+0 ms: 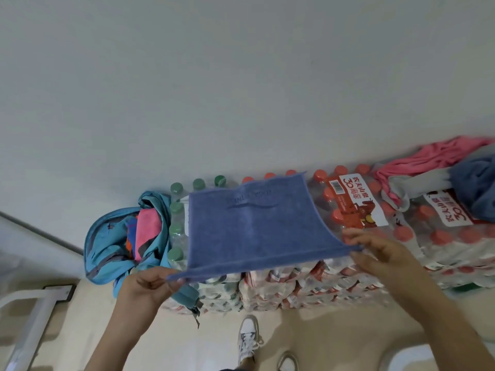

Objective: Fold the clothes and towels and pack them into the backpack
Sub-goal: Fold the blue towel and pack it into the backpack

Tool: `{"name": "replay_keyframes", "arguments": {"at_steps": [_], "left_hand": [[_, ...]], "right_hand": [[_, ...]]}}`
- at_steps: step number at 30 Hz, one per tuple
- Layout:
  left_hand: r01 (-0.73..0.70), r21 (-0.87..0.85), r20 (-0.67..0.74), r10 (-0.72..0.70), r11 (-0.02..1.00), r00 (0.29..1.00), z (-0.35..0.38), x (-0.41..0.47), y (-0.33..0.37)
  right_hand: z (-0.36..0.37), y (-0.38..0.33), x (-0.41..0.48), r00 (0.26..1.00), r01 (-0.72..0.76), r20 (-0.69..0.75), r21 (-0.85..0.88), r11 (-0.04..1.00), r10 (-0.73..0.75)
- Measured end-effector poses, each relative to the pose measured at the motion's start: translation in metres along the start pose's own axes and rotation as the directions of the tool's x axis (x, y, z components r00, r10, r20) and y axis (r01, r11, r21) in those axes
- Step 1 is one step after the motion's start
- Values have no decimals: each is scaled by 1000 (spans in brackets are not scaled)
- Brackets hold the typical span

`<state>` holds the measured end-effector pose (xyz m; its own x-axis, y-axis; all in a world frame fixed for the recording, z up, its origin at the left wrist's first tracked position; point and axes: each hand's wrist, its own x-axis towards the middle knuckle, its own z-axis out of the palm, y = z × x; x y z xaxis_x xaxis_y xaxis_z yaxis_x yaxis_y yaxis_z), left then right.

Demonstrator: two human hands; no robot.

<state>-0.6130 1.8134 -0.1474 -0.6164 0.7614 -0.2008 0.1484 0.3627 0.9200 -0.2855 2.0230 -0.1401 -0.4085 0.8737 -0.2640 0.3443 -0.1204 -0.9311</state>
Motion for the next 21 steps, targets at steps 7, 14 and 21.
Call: {"name": "replay_keyframes", "arguments": {"at_steps": [7, 14, 21], "left_hand": [[0, -125, -166, -21, 992, 986, 11, 80, 32], [35, 130, -250, -2, 991, 968, 27, 154, 26], [57, 402, -217, 34, 914, 976, 32, 178, 6]], "right_hand": [[36, -42, 75, 979, 51, -204, 190, 980, -12], [70, -50, 156, 911, 80, -347, -381, 921, -222], [89, -36, 196, 928, 21, -283, -612, 791, -243]]}}
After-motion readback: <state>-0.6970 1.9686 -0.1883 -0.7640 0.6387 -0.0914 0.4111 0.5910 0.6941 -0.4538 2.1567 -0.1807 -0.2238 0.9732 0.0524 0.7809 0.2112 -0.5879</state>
